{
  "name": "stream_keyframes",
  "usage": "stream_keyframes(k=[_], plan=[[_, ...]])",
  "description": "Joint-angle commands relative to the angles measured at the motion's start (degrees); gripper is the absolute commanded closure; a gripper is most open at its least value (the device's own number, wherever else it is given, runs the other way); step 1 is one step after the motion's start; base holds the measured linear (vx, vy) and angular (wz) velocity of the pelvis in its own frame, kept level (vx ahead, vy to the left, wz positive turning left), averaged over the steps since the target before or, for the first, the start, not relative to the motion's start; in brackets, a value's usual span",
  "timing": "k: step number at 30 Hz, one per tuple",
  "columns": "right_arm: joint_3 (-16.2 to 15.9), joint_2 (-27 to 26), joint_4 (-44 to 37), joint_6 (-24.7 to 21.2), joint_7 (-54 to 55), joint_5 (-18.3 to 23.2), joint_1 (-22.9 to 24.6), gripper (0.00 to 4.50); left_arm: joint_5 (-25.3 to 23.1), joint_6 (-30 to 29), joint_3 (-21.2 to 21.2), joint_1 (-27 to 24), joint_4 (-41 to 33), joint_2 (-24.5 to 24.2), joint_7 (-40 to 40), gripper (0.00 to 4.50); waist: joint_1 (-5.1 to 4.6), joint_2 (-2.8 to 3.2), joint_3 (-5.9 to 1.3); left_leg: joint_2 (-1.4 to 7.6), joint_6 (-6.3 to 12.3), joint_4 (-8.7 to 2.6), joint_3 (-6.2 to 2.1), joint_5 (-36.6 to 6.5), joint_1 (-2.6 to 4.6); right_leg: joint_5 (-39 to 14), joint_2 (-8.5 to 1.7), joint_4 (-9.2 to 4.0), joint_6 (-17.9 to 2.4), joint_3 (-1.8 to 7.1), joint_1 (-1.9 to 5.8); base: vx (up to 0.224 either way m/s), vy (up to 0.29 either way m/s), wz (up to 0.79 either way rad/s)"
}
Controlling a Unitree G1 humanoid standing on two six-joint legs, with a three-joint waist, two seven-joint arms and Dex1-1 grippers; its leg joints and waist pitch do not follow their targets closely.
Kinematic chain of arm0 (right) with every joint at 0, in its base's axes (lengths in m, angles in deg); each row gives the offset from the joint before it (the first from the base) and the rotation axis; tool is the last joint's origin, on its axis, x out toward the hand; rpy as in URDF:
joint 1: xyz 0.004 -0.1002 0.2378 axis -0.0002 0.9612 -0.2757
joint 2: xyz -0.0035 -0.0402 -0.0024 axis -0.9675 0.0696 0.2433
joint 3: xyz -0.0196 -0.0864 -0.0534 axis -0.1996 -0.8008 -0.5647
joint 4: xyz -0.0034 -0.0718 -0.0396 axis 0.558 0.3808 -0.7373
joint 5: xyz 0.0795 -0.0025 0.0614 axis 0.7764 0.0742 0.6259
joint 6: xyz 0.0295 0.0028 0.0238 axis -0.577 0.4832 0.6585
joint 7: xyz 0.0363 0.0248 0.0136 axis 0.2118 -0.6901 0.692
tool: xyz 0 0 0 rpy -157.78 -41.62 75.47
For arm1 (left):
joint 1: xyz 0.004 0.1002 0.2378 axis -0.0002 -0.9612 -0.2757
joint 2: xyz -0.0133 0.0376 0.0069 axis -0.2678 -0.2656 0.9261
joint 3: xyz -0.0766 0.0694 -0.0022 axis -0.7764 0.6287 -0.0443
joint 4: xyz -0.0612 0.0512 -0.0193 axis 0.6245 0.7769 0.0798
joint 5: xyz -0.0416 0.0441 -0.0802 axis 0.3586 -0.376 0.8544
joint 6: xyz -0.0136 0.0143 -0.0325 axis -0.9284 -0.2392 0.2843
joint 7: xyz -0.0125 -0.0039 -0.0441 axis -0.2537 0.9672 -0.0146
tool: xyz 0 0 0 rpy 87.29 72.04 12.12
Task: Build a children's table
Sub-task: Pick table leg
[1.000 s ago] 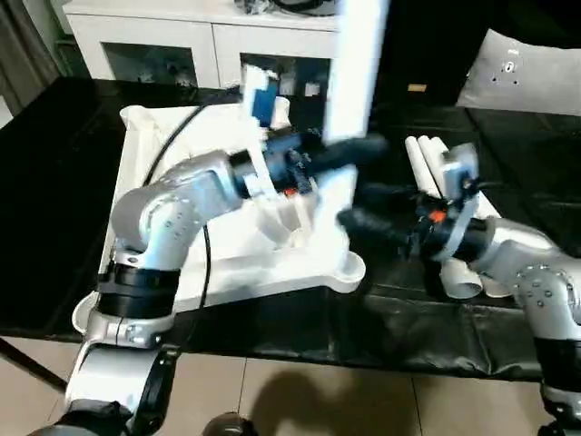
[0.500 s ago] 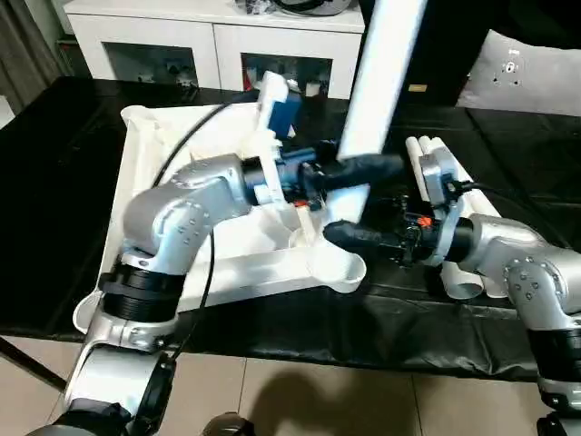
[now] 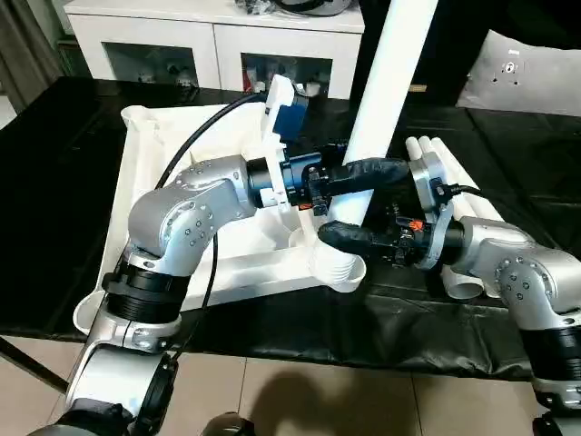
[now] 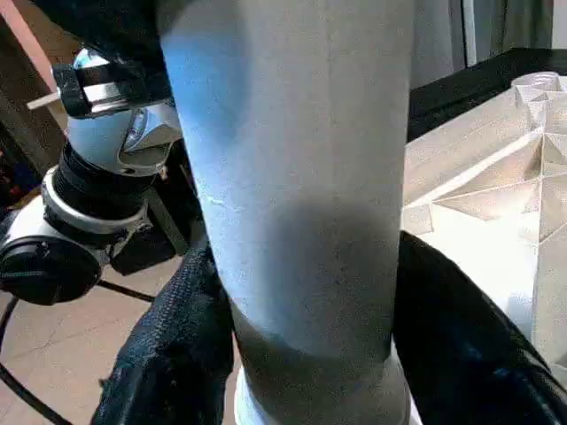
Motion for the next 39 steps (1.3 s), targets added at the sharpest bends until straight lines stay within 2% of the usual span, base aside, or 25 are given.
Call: stream_keyframes(k=[1, 7, 9, 11, 14, 22, 23, 26, 29, 34, 39], plan=[[-0.3, 0.1, 0.5, 0.1, 0.1, 0.0, -1.3, 2.35, -0.3, 0.7, 1.0, -0.1, -1.1, 0.4, 0.1, 2.64, 0.17, -0.79, -4.23, 3.94, 3.3, -3.04, -1.26, -2.6, 1.75, 5.2, -5.2, -3.81, -15.3, 1.84, 2.17, 0.0, 0.0, 0.0], [-0.5, -0.2, 0.4, 0.4, 0.4, -0.5, -1.1, 2.49, -0.5, 0.9, 1.1, -0.3, -1.1, 0.7, -0.4, 2.64, 0.18, -0.83, -4.19, 3.88, 3.36, -3.02, -1.24, -2.8, 1.7, 4.9, -5.24, -3.86, -15.4, 1.84, 2.18, 0.0, 0.0, 0.0], [-0.5, -0.3, 0.5, 0.3, 0.4, -0.6, -1.2, 1.84, -0.6, 0.9, 1.2, -0.3, -1.1, 0.7, -0.3, 2.64, 0.2, -0.8, -4.23, 3.9, 3.3, -3.01, -1.25, -2.9, 1.73, 4.7, -5.27, -3.86, -15.4, 1.83, 2.19, 0.0, 0.0, 0.0], [-0.5, -0.3, 0.6, 0.1, 0.4, -0.5, -1.3, 1.84, -0.6, 0.9, 1.2, -0.3, -1.0, 0.7, -0.3, 2.64, 0.18, -0.74, -4.25, 3.92, 3.36, -3.0, -1.27, -2.7, 1.77, 5.1, -5.21, -3.81, -15.4, 1.83, 2.13, 0.0, 0.0, 0.0], [-0.2, -0.4, 0.9, 0.1, 0.3, -0.5, -1.5, 1.44, -0.8, 0.8, 1.2, -0.3, -1.0, 0.7, 0.0, 2.65, 0.2, -0.78, -4.24, 3.9, 3.39, -2.98, -1.25, -2.7, 1.69, 5.3, -5.24, -3.77, -15.6, 1.8, 2.21, 0.0, 0.0, 0.0], [0.1, -0.5, 1.1, 0.1, 0.4, -0.4, -1.6, 1.38, -0.9, 0.6, 1.4, -0.3, -1.0, 0.5, 0.6, 2.65, 0.2, -0.73, -4.31, 3.9, 3.39, -2.96, -1.27, -2.6, 1.74, 5.5, -5.19, -3.73, -15.6, 1.78, 2.19, 0.0, 0.0, 0.0], [0.2, -0.5, 1.0, -0.2, 0.3, -0.1, -1.6, 1.66, -0.9, 0.6, 1.4, -0.3, -1.0, 0.5, 0.7, 2.65, 0.19, -0.74, -4.27, 3.89, 3.39, -2.95, -1.25, -2.7, 1.72, 5.4, -5.24, -3.77, -15.6, 1.81, 2.19, 0.0, 0.0, 0.0], [0.5, -0.5, 0.9, -0.8, -0.1, 0.5, -1.5, 1.77, -1.0, 0.6, 1.6, -0.3, -1.0, 0.3, 0.8, 2.65, 0.19, -0.62, -4.31, 3.91, 3.48, -2.95, -1.3, -2.7, 1.73, 5.6, -5.2, -3.7, -15.6, 1.77, 2.18, 0.0, 0.0, 0.0], [0.5, -0.5, 0.9, -1.1, -0.2, 0.7, -1.5, 2.15, -1.0, 0.7, 1.6, -0.3, -1.0, 0.2, 0.8, 2.65, 0.21, -0.68, -4.29, 3.9, 3.39, -2.97, -1.28, -2.7, 1.72, 5.5, -5.22, -3.74, -15.7, 1.77, 2.2, 0.0, 0.0, 0.0], [0.4, -0.5, 1.0, -1.2, -0.1, 0.6, -1.5, 2.44, -1.1, 0.7, 1.7, -0.3, -1.0, 0.2, 0.7, 2.65, 0.23, -0.67, -4.3, 3.91, 3.25, -2.96, -1.29, -2.8, 1.74, 5.4, -5.25, -3.73, -15.7, 1.77, 2.19, 0.0, 0.0, 0.0], [0.9, -1.4, 1.6, -1.0, 1.8, 0.3, -1.6, 2.49, -1.3, 0.1, 1.3, -0.2, -0.8, 0.9, -1.3, 2.65, 0.19, -0.57, -4.31, 3.92, 2.97, -2.99, -1.32, -3.2, 1.77, 5.1, -5.23, -3.73, -15.7, 1.76, 2.17, 0.0, 0.0, 0.0]])
